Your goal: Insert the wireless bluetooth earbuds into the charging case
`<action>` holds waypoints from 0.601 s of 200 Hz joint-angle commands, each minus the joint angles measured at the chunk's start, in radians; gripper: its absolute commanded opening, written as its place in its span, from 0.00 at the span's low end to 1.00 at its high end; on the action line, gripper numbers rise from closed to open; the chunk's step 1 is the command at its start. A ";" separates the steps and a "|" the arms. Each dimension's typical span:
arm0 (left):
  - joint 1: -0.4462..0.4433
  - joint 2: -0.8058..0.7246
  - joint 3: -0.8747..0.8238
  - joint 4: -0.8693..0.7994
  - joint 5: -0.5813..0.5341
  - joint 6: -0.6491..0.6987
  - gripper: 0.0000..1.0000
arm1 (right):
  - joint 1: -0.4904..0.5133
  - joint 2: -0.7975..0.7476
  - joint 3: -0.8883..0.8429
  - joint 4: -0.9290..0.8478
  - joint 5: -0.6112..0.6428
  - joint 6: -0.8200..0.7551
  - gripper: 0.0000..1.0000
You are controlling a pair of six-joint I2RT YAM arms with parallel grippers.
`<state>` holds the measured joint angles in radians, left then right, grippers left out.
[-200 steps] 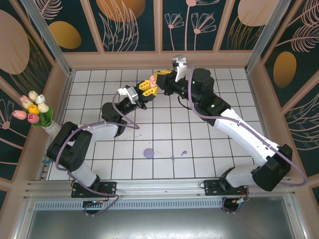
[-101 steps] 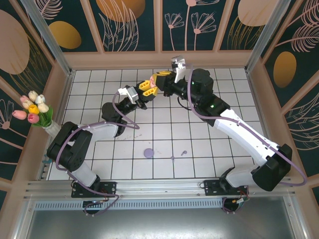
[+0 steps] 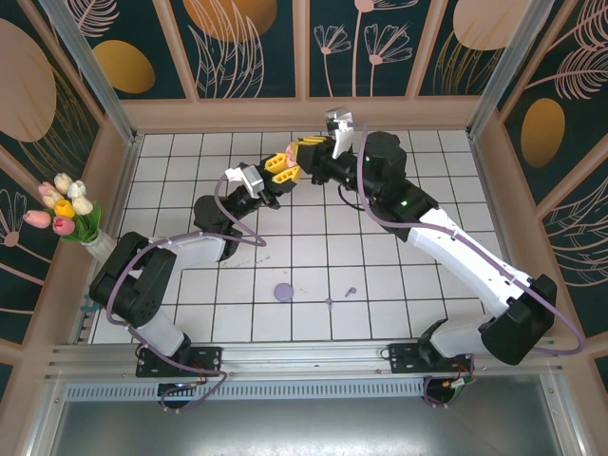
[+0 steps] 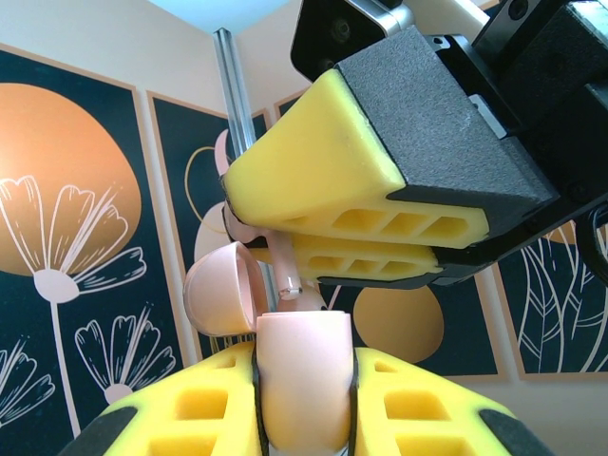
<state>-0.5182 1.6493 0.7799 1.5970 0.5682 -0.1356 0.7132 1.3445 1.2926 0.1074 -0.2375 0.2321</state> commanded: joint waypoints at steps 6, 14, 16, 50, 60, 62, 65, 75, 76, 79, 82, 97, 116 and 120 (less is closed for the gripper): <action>-0.004 0.007 0.020 0.124 -0.003 -0.001 0.00 | 0.015 -0.019 -0.029 0.000 -0.033 -0.025 0.15; -0.003 0.007 0.021 0.125 -0.003 -0.001 0.00 | 0.015 -0.022 -0.031 0.000 -0.030 -0.025 0.15; -0.003 0.007 0.021 0.124 -0.003 -0.001 0.00 | 0.015 -0.022 -0.031 -0.001 -0.028 -0.025 0.15; -0.003 0.008 0.021 0.124 -0.004 -0.002 0.00 | 0.015 -0.027 -0.039 -0.006 -0.025 -0.026 0.15; -0.003 0.007 0.019 0.124 -0.005 -0.002 0.00 | 0.015 -0.029 -0.042 -0.007 -0.024 -0.025 0.15; -0.003 0.007 0.019 0.125 -0.004 -0.001 0.00 | 0.015 -0.030 -0.042 -0.007 -0.023 -0.026 0.15; -0.004 0.007 0.019 0.124 -0.005 -0.002 0.00 | 0.016 -0.031 -0.044 -0.008 -0.023 -0.026 0.15; -0.004 0.007 0.019 0.124 -0.004 -0.001 0.00 | 0.015 -0.034 -0.048 -0.008 -0.022 -0.025 0.15; -0.004 0.007 0.019 0.124 -0.004 -0.001 0.00 | 0.015 -0.035 -0.048 -0.008 -0.022 -0.025 0.15; -0.003 0.007 0.019 0.124 -0.004 -0.002 0.00 | 0.014 -0.036 -0.049 -0.008 -0.021 -0.025 0.15; -0.003 0.007 0.019 0.123 -0.003 -0.001 0.00 | 0.015 -0.037 -0.051 -0.007 -0.020 -0.025 0.15; -0.003 0.008 0.019 0.122 -0.003 -0.001 0.00 | 0.015 -0.042 -0.055 -0.009 -0.022 -0.024 0.14; -0.003 0.009 0.019 0.122 -0.004 -0.001 0.00 | 0.015 -0.046 -0.056 -0.015 -0.022 -0.025 0.14; -0.003 0.009 0.019 0.122 -0.004 -0.001 0.00 | 0.015 -0.047 -0.058 -0.015 -0.023 -0.024 0.14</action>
<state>-0.5182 1.6527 0.7799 1.5959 0.5690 -0.1356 0.7162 1.3209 1.2602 0.1165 -0.2371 0.2150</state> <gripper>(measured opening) 0.235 0.149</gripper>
